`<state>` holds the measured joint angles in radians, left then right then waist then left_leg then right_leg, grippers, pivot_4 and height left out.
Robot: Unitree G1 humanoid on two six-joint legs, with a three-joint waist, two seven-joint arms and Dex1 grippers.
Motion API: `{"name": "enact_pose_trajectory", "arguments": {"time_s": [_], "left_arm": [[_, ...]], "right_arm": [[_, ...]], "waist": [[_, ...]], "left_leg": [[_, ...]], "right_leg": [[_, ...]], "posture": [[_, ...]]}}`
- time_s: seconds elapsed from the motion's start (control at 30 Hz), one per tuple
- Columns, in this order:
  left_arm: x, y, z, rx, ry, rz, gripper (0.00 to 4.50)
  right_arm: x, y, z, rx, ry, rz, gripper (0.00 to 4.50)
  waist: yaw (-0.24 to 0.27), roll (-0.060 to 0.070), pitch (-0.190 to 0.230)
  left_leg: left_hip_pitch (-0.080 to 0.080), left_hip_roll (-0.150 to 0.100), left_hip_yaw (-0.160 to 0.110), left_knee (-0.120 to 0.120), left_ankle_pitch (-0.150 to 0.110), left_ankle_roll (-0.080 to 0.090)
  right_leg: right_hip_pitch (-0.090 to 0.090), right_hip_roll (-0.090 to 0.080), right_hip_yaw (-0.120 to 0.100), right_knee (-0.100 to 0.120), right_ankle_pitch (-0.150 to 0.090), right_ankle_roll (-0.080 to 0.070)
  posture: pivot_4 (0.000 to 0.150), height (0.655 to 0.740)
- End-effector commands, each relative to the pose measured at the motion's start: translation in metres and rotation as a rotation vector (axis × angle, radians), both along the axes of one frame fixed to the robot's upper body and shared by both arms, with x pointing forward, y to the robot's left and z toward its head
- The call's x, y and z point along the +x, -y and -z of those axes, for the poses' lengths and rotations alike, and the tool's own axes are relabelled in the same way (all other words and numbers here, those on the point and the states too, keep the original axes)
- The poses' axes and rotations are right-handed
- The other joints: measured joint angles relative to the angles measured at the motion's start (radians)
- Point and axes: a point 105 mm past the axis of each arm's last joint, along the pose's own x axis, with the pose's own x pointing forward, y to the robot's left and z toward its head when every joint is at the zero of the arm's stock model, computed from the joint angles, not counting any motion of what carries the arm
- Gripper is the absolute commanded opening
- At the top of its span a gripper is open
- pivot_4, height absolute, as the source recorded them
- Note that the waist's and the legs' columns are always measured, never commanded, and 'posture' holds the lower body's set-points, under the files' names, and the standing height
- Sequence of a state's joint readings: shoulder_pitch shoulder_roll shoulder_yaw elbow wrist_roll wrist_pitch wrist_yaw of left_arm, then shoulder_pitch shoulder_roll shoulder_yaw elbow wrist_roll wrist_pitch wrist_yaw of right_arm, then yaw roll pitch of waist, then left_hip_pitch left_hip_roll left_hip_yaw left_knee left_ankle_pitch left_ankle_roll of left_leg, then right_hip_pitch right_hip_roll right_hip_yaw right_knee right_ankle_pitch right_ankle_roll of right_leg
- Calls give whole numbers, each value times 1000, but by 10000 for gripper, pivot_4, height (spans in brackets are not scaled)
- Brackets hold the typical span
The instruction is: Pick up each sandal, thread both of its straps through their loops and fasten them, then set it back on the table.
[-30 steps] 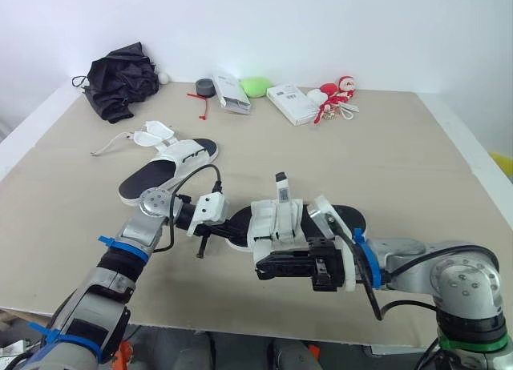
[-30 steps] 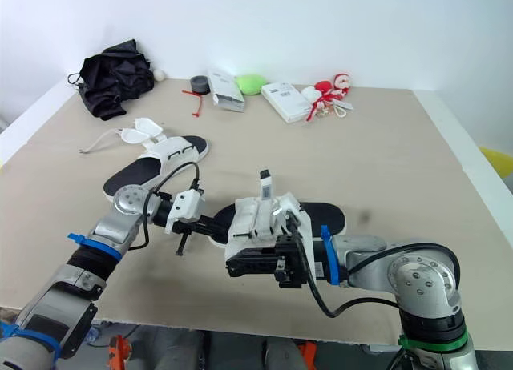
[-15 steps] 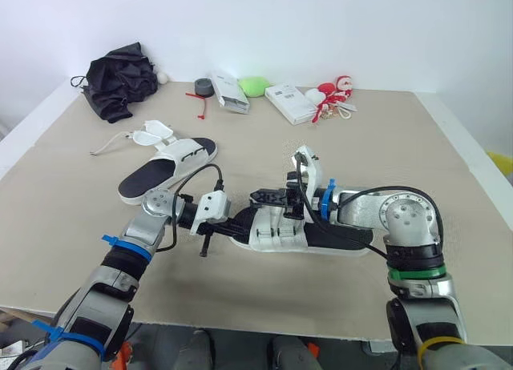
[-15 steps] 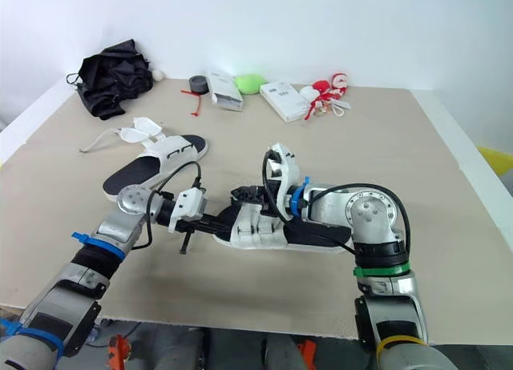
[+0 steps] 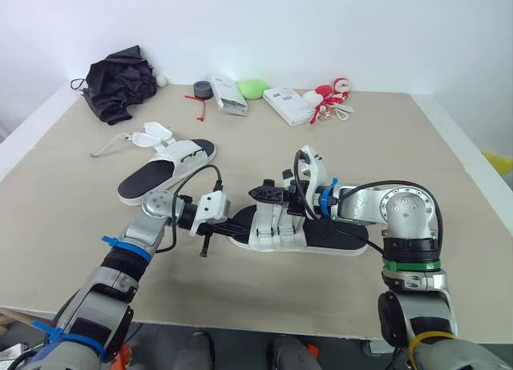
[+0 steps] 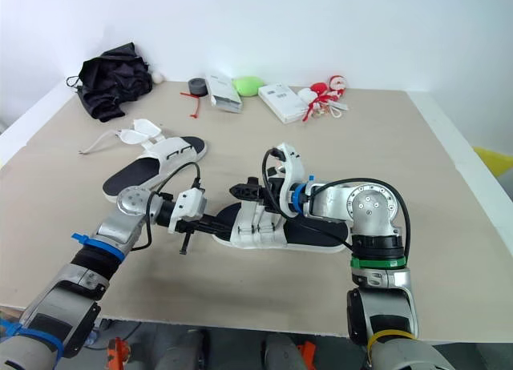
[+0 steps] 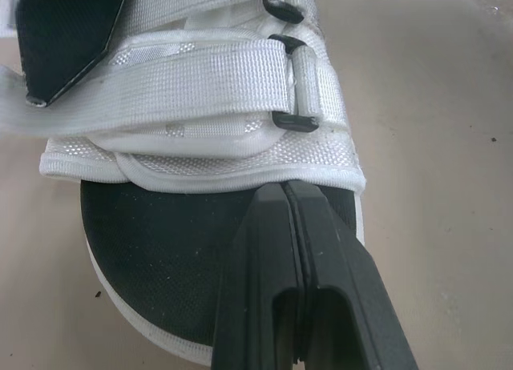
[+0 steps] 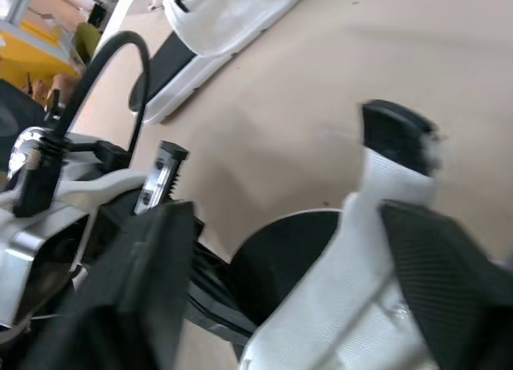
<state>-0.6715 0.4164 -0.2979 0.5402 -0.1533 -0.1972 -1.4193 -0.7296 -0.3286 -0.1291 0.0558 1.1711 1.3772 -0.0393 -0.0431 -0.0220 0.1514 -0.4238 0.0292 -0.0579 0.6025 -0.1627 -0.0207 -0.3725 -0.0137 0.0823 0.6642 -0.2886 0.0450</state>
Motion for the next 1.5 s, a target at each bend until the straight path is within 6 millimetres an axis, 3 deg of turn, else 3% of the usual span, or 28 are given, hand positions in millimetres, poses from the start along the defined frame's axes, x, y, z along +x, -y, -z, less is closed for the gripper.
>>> {"name": "enact_pose_trajectory", "arguments": {"time_s": [0.03, 0.17, 0.37, 0.5, 0.6, 0.7, 0.83, 0.93, 1.03, 1.13, 1.2, 1.33, 1.5], "left_arm": [[-13, -9, 38, 136, -108, 11, 0], [-14, -8, 38, 131, -110, 10, 0], [-14, -6, 37, 125, -110, 10, 0], [-14, -5, 37, 121, -110, 7, 0], [-14, -5, 37, 116, -108, 4, 0], [-13, -4, 32, 103, -101, 1, 0], [-11, -4, 30, 98, -97, 0, 0], [-10, -4, 29, 99, -96, 1, 0], [-10, -2, 31, 100, -99, 6, 0], [-10, -1, 31, 100, -100, 8, 0], [-10, -2, 31, 101, -100, 6, 0], [-10, -4, 33, 104, -100, -1, 0], [-11, -7, 35, 109, -103, -5, 0]], "right_arm": [[16, 30, 19, -130, -55, 150, 38208], [39, 40, -1, -215, 59, 221, 38208], [58, 47, -45, -153, 180, 255, 38208], [52, 51, -79, -20, 275, 202, 38208], [30, 65, -98, 33, 384, 116, 38208], [5, 82, -92, -11, 426, 44, 38208], [-25, 84, -83, 3, 393, -80, 38208], [-47, 72, -77, 58, 342, -190, 38208], [-71, 41, -69, 119, 300, -354, 38208], [-80, 29, -68, 155, 287, -407, 38208], [-85, 18, -56, 124, 245, -442, 38208], [-73, 22, -34, 14, 191, -368, 38208], [-17, 63, -49, -29, 220, -86, 38208]], "waist": [[0, 0, 0], [1, 0, 0], [0, 6, 3], [7, 6, 3], [10, 6, 3], [13, 6, 4], [10, 7, 4], [8, 8, 4], [5, 8, 4], [7, 8, 5], [8, 7, 5], [8, 7, 5], [7, 7, 6]], "left_leg": [[0, 0, 0, 0, 0, 0], [0, 0, 0, 0, 0, 0], [-2, -2, 2, -4, 0, 0], [-3, -2, 1, -4, 0, 0], [-4, -3, 1, -3, 0, 0], [-5, -3, 0, -3, -1, 0], [-4, -3, 0, -3, -1, 0], [-3, -2, 0, -3, -1, 0], [-3, -2, 0, -1, -1, 0], [-3, -3, 0, -1, -1, 0], [-4, -3, 0, -1, -1, 0], [-4, -3, 0, -1, -1, 0], [-3, -3, 1, 0, -1, 0]], "right_leg": [[0, 0, 0, 0, 0, -1], [0, 0, 0, 0, 0, -1], [-3, -1, 1, 0, -2, 2], [-4, -1, 0, 0, -3, 2], [-3, -2, 0, 0, -3, 3], [-4, -3, -1, -1, -4, 4], [-4, -2, 0, 0, -4, 3], [-3, -2, 0, 0, -3, 2], [-3, -2, 0, 0, -3, 2], [-2, -2, 0, 0, -3, 2], [-2, -3, -1, 0, -3, 3], [-2, -3, -1, 0, -3, 3], [-3, -3, 0, 0, -2, 2]], "posture": [[1500, 7380], [1500, 7380], [1500, 7380], [1500, 7380], [1500, 7380], [1500, 7380], [1500, 7380], [1500, 7380], [1500, 7380], [1500, 7380], [1500, 7380], [1500, 7380], [1500, 7380]]}}
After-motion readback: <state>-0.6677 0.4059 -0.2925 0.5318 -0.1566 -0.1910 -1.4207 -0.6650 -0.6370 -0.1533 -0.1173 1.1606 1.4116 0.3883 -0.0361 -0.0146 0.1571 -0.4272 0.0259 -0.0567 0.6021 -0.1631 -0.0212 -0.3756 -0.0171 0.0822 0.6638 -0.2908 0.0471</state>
